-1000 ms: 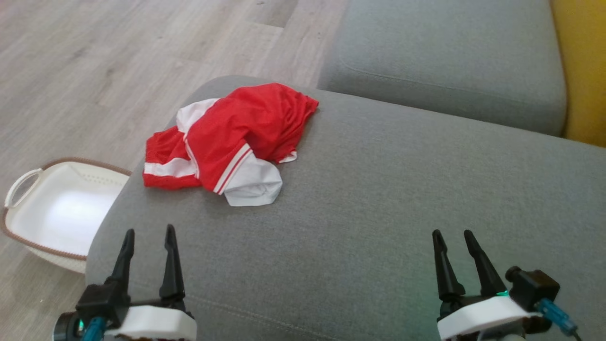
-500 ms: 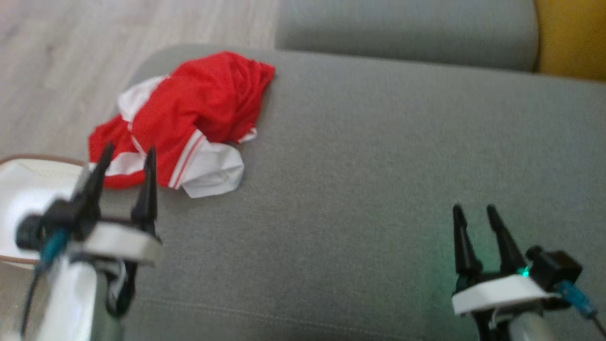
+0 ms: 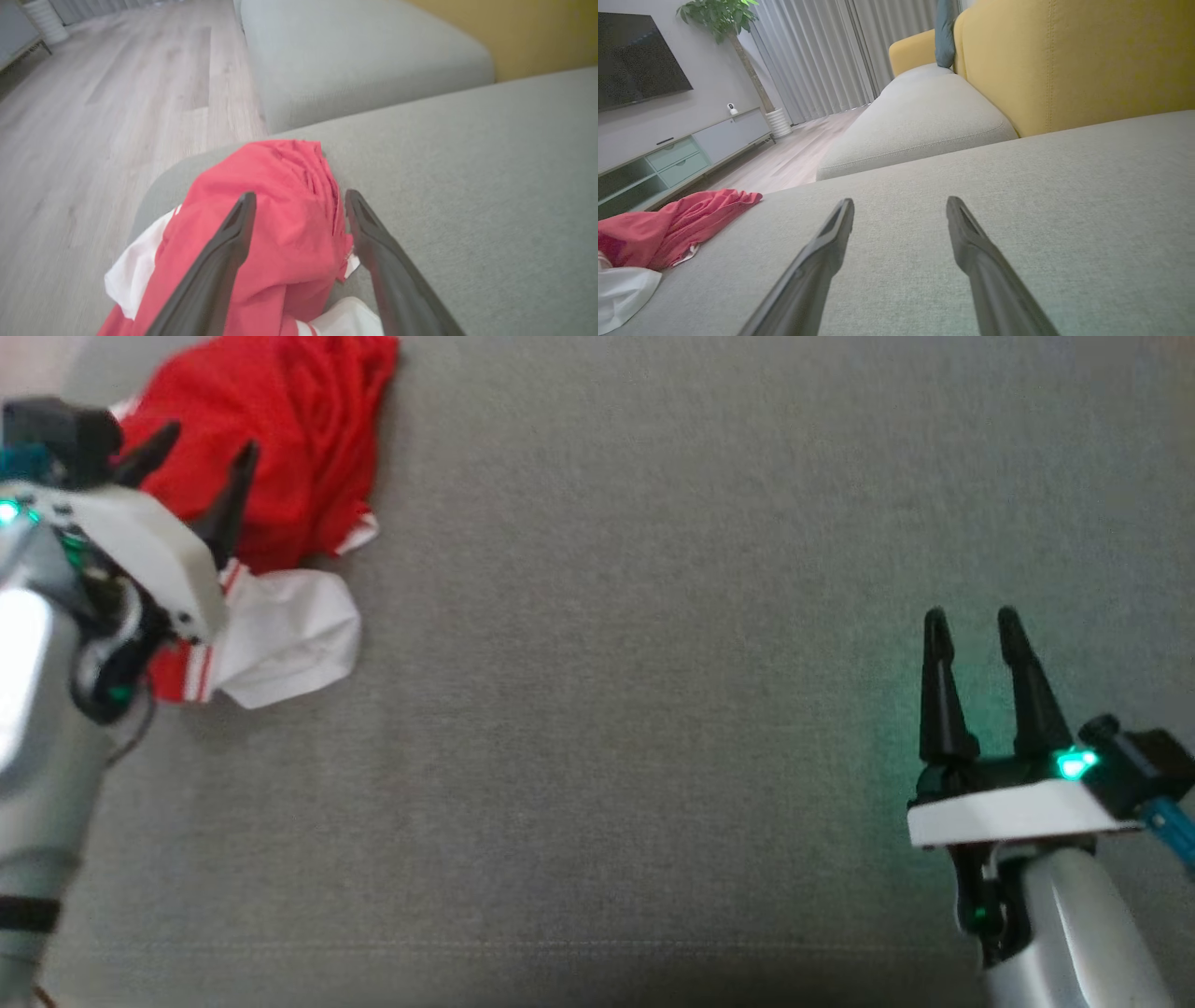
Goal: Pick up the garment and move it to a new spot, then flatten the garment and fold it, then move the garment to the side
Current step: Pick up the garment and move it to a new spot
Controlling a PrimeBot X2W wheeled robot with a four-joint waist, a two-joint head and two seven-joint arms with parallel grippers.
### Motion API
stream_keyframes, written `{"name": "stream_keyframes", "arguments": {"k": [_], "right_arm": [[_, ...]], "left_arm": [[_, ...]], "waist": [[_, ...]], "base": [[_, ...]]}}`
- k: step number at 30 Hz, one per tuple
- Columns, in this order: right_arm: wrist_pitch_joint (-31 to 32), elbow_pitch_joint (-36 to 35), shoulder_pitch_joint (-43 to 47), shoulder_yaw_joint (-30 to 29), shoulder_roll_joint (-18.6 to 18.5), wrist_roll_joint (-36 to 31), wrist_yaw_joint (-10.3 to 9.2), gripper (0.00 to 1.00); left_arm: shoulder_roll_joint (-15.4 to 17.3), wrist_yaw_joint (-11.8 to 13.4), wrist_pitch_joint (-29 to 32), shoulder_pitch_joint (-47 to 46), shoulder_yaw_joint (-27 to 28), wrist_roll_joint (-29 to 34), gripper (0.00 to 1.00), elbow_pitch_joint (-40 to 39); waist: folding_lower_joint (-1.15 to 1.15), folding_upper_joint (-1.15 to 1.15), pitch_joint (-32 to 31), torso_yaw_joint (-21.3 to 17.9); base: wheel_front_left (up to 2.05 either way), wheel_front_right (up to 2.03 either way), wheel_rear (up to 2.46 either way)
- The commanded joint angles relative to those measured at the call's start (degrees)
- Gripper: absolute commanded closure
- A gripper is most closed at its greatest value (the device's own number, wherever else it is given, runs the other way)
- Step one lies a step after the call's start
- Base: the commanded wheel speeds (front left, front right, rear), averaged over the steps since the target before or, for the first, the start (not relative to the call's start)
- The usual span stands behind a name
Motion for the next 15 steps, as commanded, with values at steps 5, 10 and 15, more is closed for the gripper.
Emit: {"name": "stream_keyframes", "arguments": {"k": [5, 10, 15], "right_arm": [[-0.6, -3.1, -2.7, 0.8, -0.4, 0.2, -0.04, 0.00], [-0.6, -3.6, -3.5, 0.6, -0.4, 0.3, -0.04, 0.00], [-0.6, -3.6, -3.7, 0.2, -0.4, 0.3, -0.04, 0.00]], "left_arm": [[8.2, 0.1, 3.8, -8.4, -4.6, -4.5, 0.00, 3.7], [10.9, 0.1, 4.6, -12.5, -9.8, -6.7, 0.00, 8.6], [11.3, 0.1, 4.1, -14.6, -12.5, -8.9, 0.78, 12.2]], "waist": [[-0.01, 0.00, 5.9, -3.8], [-0.01, 0.00, 7.5, -4.9], [-0.01, 0.00, 8.0, -5.2]], "base": [[0.00, 0.00, 0.00], [0.00, 0.00, 0.00], [0.00, 0.00, 0.00]]}}
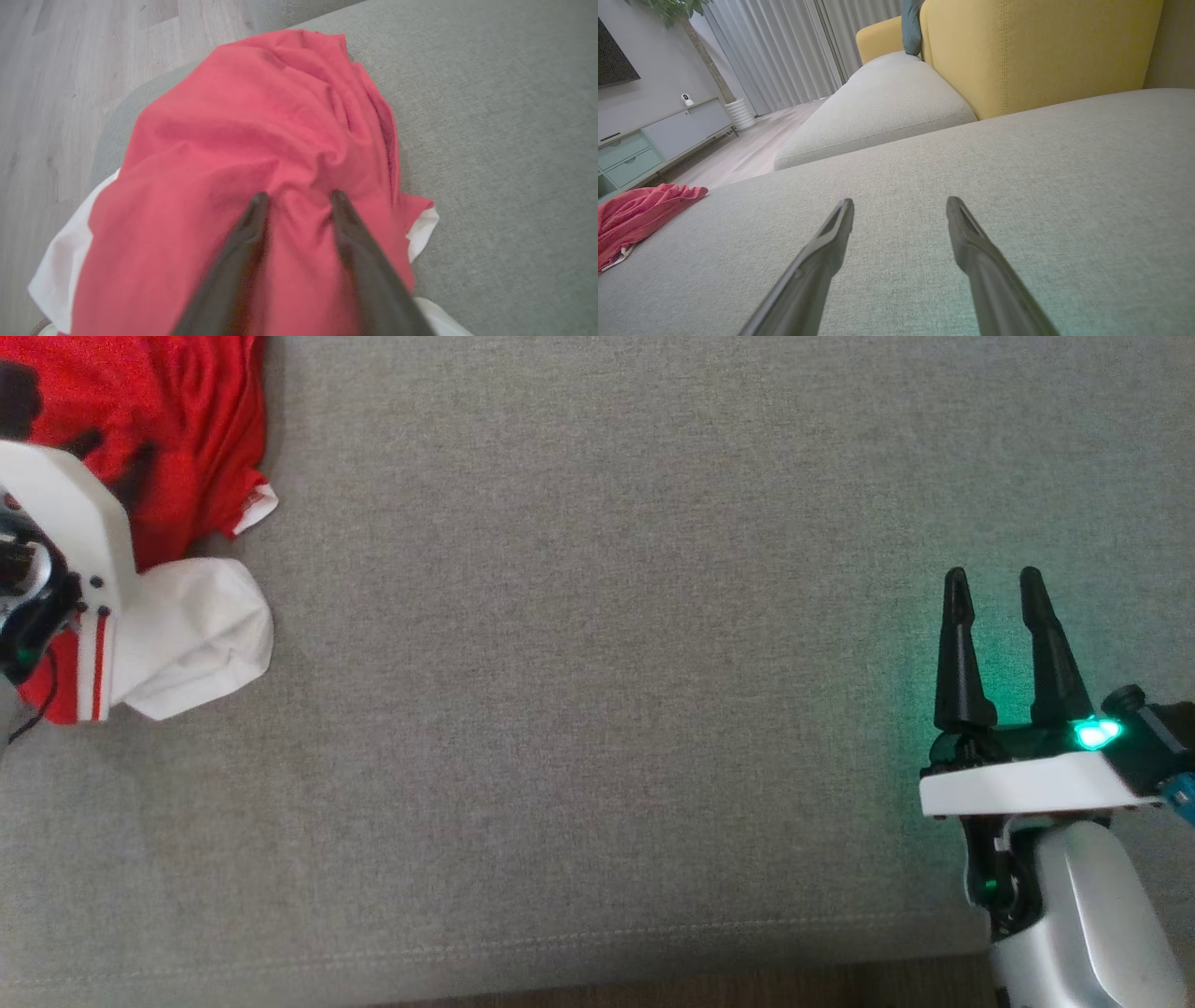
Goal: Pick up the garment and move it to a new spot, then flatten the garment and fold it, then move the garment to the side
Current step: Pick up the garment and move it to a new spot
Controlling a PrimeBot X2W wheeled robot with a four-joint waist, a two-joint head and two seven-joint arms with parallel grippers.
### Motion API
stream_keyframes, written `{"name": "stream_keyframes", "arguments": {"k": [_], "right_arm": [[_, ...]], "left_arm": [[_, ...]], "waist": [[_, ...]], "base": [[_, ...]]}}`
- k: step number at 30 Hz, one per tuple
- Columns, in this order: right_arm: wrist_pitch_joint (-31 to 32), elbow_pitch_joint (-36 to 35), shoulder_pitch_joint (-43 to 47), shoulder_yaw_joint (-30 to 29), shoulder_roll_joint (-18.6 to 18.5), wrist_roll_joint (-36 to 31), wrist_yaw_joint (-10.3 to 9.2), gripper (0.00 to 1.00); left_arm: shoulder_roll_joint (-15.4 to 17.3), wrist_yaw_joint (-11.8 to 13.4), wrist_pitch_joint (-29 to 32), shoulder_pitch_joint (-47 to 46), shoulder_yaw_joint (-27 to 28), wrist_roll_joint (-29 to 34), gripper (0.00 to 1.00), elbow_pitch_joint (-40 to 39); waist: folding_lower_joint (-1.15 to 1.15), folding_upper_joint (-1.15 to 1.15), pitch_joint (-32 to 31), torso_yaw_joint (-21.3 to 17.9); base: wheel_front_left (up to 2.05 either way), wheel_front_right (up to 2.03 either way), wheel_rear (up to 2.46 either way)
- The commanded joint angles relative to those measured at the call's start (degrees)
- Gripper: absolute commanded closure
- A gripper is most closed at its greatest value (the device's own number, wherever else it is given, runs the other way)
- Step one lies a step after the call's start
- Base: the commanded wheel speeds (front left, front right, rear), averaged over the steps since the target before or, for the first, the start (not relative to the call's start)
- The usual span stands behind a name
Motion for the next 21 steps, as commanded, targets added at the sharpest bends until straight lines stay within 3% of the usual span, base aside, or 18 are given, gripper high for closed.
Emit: {"name": "stream_keyframes", "arguments": {"k": [1, 7, 9, 15, 21], "right_arm": [[-0.6, -1.9, -0.9, 1.2, -0.3, 0.3, -0.04, 0.00], [-0.6, -1.1, -0.9, 0.6, -0.3, 0.4, -0.04, 0.00], [-0.6, -0.5, -0.7, 0.7, -0.3, 0.6, -0.04, 0.00], [-0.6, 0.6, 0.5, 0.9, -0.3, 1.0, -0.04, 0.00], [-0.6, 1.3, 1.9, 1.1, -0.3, 1.5, -0.04, 0.00]], "left_arm": [[3.8, 0.1, -0.5, -3.0, 2.3, -0.3, 1.00, -0.7], [2.9, 0.1, -5.1, -4.7, -0.1, -1.1, 1.00, 3.0], [2.3, 0.1, -11.9, -6.7, 0.3, -0.3, 1.00, 4.7], [0.5, 1.3, -22.2, -8.9, 1.8, 0.3, 1.00, 5.8], [-0.9, 2.5, -26.0, -9.9, 4.0, 0.3, 1.00, 3.4]], "waist": [[-0.01, 0.00, 0.0, 0.0], [-0.01, 0.00, -1.5, 0.9], [-0.01, 0.00, -3.6, 1.8], [-0.01, 0.00, -8.0, 2.9], [-0.01, 0.00, -12.3, 3.5]], "base": [[0.00, 0.00, 0.00], [0.00, 0.00, 0.00], [0.00, 0.00, 0.00], [0.00, 0.00, 0.00], [0.00, 0.00, 0.00]]}}
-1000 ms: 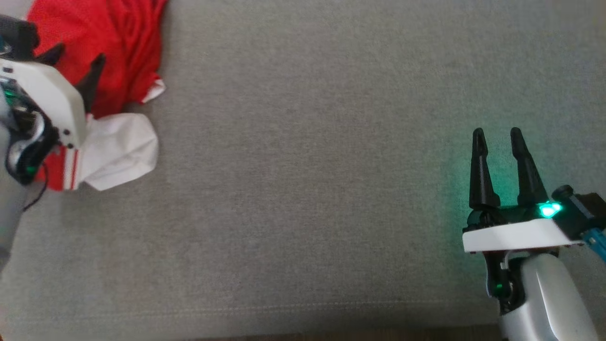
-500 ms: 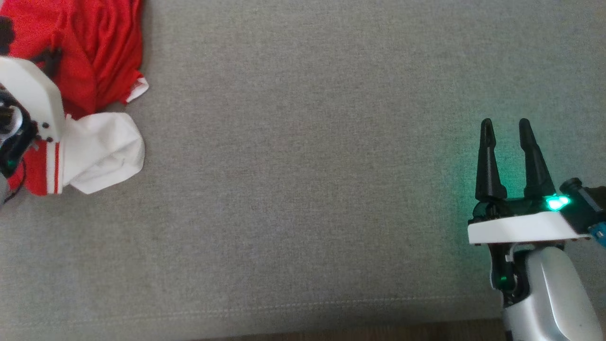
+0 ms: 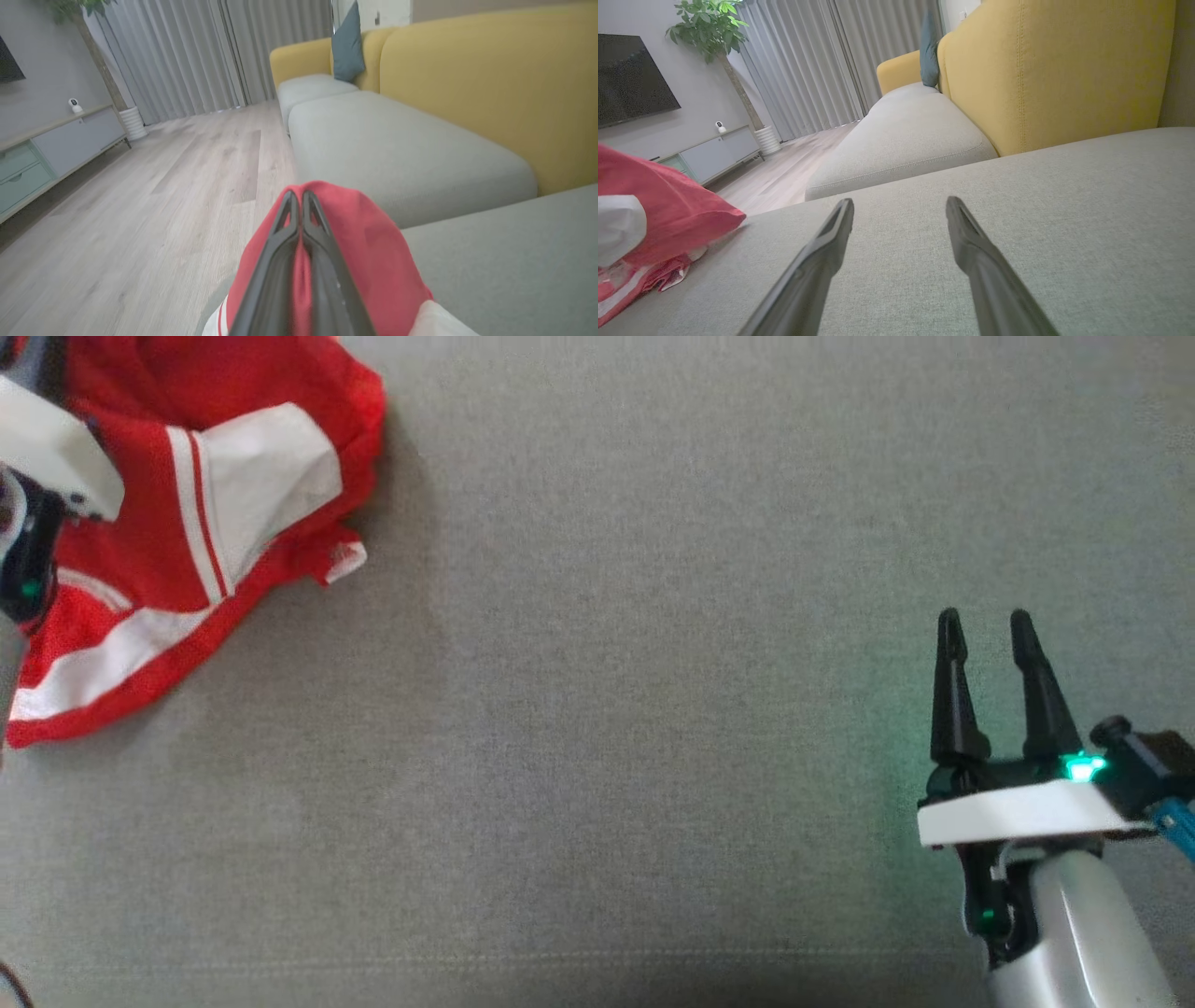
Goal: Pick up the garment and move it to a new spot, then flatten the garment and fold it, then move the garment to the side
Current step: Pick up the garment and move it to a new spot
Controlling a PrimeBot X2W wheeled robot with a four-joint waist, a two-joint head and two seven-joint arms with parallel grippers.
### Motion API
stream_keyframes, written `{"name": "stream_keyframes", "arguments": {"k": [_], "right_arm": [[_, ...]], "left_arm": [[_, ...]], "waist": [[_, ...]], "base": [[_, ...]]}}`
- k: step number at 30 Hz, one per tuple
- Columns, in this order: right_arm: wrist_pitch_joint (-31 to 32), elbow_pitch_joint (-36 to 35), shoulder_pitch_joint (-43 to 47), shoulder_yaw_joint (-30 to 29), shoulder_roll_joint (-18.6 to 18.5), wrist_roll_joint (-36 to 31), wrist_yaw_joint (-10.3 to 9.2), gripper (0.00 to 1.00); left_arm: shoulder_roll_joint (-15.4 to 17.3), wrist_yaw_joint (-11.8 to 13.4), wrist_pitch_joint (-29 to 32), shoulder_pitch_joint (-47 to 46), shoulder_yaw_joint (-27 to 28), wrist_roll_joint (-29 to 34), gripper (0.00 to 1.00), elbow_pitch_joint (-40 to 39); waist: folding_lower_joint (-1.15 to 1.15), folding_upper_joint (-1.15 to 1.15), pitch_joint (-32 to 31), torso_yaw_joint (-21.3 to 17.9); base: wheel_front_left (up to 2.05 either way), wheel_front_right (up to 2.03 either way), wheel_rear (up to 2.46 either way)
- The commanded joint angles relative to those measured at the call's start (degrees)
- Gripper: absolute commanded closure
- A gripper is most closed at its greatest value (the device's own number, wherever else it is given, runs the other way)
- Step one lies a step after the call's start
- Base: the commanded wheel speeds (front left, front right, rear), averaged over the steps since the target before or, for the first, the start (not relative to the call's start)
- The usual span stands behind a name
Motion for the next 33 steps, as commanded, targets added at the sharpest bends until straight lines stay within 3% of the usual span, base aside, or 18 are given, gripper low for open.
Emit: {"name": "stream_keyframes", "arguments": {"k": [1, 8, 20, 27, 32, 33], "right_arm": [[-0.6, -1.4, 0.2, 1.4, -0.3, 0.6, -0.04, 0.00], [-0.6, -0.8, 1.8, 1.9, -0.3, 1.5, -0.04, 0.00], [-0.6, -2.9, 2.9, 3.9, -0.3, 2.9, -0.04, 0.00], [-0.6, -3.7, 2.6, 3.6, -0.3, 3.1, -0.04, 0.00], [-0.6, -3.7, 2.3, 3.6, -0.3, 3.3, -0.04, 0.00], [-0.6, -3.7, 2.3, 3.7, -0.3, 3.3, -0.04, 0.00]], "left_arm": [[2.3, 0.7, -0.9, -4.0, 3.3, 0.2, 1.00, -2.9], [-1.3, 2.4, -1.2, -0.5, 6.3, 0.1, 1.00, -14.6], [-11.2, 7.0, 2.9, 4.3, 2.1, -2.0, 1.00, -28.5], [-16.5, 9.3, 2.5, 6.4, -0.3, -1.9, 1.00, -30.7], [-18.9, 9.9, 1.9, 9.2, -2.9, -1.2, 1.00, -26.7], [-18.9, 9.8, 2.0, 9.8, -3.9, -0.7, 0.21, -25.0]], "waist": [[0.00, 0.00, -2.3, 0.5], [0.00, 0.00, -8.0, -0.5], [0.00, 0.00, -9.9, -7.0], [0.00, 0.00, -9.1, -10.9], [0.00, 0.00, -8.9, -12.9], [0.00, 0.00, -8.9, -13.2]], "base": [[0.00, 0.00, 0.00], [0.00, 0.00, 0.00], [0.00, 0.00, 0.00], [0.00, 0.00, 0.00], [0.00, 0.00, 0.00], [0.00, 0.00, 0.00]]}}
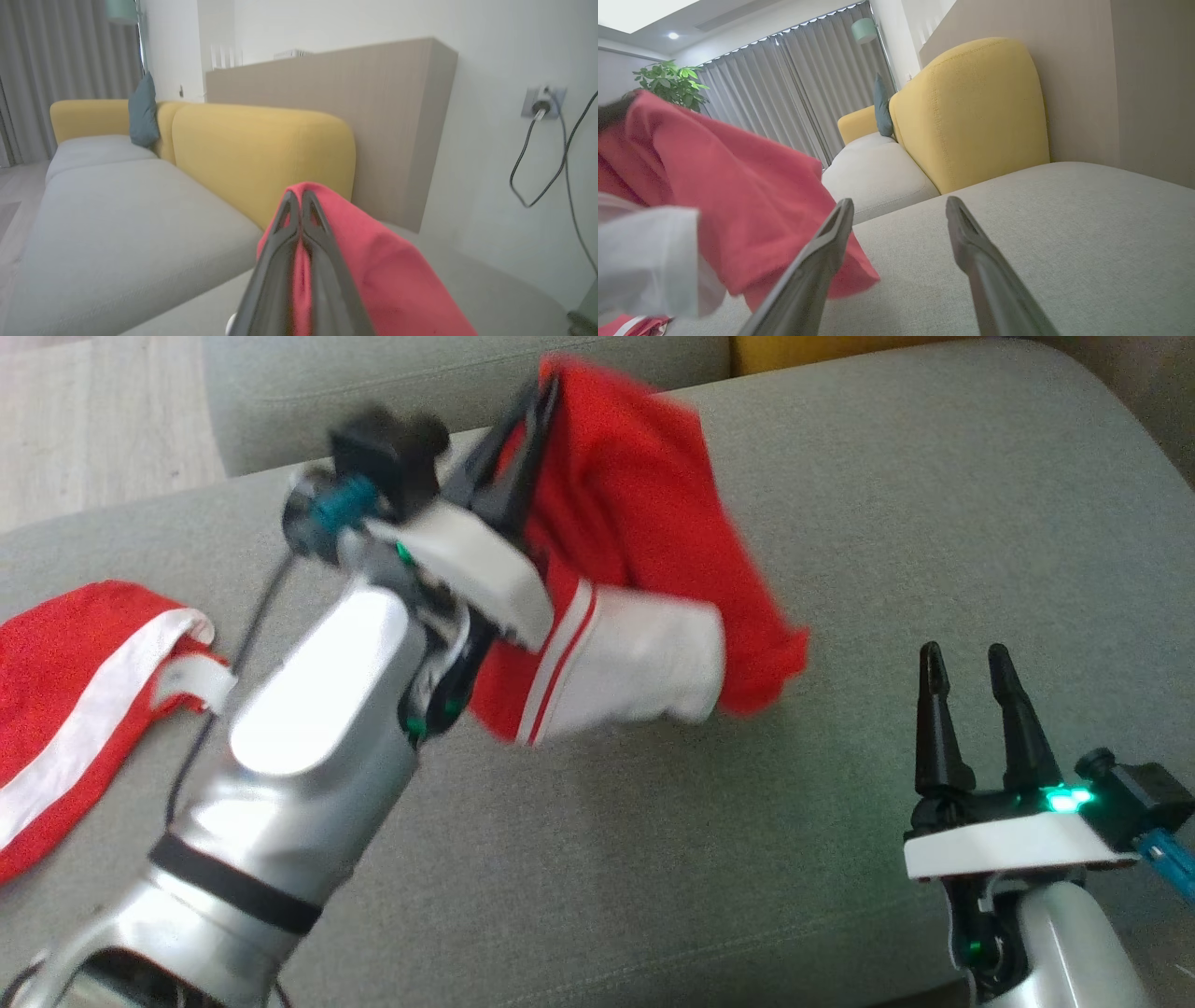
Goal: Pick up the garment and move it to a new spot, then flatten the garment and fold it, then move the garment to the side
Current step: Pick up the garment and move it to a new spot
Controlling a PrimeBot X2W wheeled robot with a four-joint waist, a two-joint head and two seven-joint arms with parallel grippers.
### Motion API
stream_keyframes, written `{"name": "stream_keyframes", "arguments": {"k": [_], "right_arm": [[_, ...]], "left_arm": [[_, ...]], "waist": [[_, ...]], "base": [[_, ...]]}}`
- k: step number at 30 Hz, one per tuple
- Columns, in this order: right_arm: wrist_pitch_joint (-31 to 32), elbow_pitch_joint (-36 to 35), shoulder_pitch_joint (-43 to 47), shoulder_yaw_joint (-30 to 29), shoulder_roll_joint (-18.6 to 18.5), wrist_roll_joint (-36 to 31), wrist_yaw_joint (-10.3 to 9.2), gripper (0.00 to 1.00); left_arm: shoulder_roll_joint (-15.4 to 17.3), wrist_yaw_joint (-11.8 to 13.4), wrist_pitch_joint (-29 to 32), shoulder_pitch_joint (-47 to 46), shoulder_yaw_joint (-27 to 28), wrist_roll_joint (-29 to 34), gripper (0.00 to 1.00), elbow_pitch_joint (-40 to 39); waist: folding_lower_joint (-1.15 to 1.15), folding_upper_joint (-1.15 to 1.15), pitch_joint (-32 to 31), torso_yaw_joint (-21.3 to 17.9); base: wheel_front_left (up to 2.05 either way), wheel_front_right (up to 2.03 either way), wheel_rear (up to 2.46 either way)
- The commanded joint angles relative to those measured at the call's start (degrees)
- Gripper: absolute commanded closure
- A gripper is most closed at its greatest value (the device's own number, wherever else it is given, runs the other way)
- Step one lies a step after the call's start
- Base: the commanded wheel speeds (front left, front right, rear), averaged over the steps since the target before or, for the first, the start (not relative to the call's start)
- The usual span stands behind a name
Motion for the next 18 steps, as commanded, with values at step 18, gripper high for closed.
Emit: {"name": "stream_keyframes", "arguments": {"k": [18], "right_arm": [[-0.6, -1.9, 0.5, -0.3, -0.3, -1.7, -0.04, 0.00]], "left_arm": [[5.0, 1.0, -3.3, 7.9, 9.8, 5.7, 0.00, -0.6]], "waist": [[0.00, 0.00, -0.9, 7.9]], "base": [[0.00, 0.00, 0.00]]}}
